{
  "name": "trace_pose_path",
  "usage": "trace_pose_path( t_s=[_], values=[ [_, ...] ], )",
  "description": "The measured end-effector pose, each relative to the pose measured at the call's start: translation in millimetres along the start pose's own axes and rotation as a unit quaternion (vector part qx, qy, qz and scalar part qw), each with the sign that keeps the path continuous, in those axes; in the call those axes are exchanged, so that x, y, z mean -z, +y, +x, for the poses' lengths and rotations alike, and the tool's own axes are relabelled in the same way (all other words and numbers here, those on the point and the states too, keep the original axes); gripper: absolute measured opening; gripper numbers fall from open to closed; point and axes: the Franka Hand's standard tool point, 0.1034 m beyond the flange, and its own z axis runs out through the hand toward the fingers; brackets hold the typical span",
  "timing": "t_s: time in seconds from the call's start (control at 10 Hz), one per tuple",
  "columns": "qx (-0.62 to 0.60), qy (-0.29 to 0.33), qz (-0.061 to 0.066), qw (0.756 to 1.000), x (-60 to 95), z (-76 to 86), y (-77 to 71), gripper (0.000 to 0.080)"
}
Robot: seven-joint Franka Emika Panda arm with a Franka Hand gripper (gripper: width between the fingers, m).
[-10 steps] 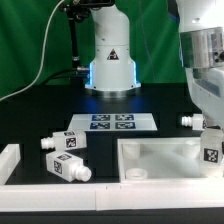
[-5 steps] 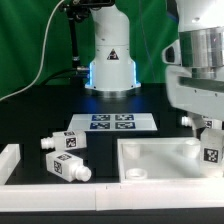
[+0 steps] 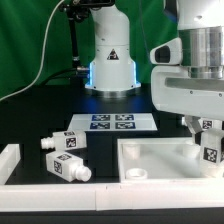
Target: Assemble one leg
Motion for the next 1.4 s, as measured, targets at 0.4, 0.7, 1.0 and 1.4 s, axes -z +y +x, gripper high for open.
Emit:
trace_pose_path(
  t_s=[0.4,0.7,1.0,1.4],
  values=[
    [-0.222,0.002,-0.002,0.975,-0.1,-0.2,1.2,0.0286],
    [-0.411,0.002,-0.001,0.912,-0.4,0.2,2.1,0.0286],
    [-0.514,-0.011,0.012,0.858,0.2,0.4,3.0,0.0287],
    [-0.518,-0.007,0.01,0.855,-0.4,2.0,5.3,0.0471]
  ],
)
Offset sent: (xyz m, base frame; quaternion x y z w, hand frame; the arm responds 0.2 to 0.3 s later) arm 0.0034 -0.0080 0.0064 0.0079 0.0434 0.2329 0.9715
